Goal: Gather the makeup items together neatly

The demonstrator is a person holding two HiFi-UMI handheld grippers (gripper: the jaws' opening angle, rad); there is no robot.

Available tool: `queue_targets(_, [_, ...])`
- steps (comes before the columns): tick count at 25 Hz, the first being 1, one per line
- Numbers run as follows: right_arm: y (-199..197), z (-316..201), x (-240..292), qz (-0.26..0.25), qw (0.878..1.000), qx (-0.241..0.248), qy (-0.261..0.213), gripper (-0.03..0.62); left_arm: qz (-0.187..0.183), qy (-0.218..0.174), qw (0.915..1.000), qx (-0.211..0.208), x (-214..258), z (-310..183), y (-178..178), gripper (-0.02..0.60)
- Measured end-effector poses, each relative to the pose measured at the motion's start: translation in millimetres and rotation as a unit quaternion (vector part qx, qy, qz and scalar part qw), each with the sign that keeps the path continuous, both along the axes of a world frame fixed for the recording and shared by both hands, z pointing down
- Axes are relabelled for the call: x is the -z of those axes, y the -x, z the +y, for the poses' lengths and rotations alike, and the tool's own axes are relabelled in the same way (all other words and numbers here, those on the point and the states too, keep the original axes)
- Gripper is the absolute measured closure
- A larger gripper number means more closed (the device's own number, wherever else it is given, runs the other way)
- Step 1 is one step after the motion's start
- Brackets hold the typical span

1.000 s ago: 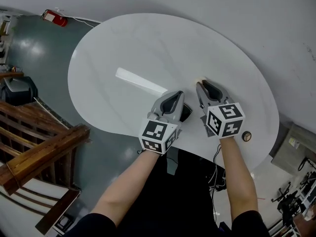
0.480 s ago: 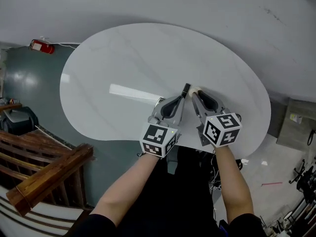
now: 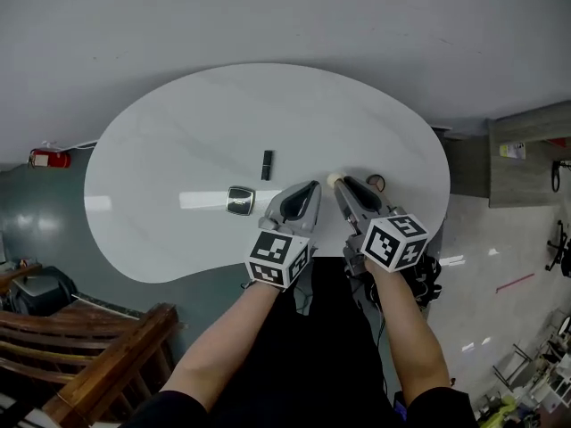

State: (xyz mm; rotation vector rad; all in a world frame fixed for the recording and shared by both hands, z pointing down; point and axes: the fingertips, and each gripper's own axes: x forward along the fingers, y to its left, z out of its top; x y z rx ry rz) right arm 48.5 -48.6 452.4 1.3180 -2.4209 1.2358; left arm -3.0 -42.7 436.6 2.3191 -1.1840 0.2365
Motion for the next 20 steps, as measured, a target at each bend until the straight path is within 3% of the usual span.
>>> queue_targets(5, [-70.5,12.3,-7.6,-0.056,0.994,-0.086,0.026,0.508,0.0,0.007,0.999,-0.044,-4.5,8.5,-50.6,0.572])
queue_targets(11, [-137.5,16.0,-27.5,-0.126,0.974,-0.177,0.062,0.507,-0.008,0.016,0.9974,-0.07,-15.6,10.9,-91.0,0.572])
queue_targets(20, [-167.3,5.1,-51.8,-0.167,0.964,-0.192,0.073,0.5,-0.017,0.031,0.9961,-0.081,-33.0,3.1,-131.6,0.572])
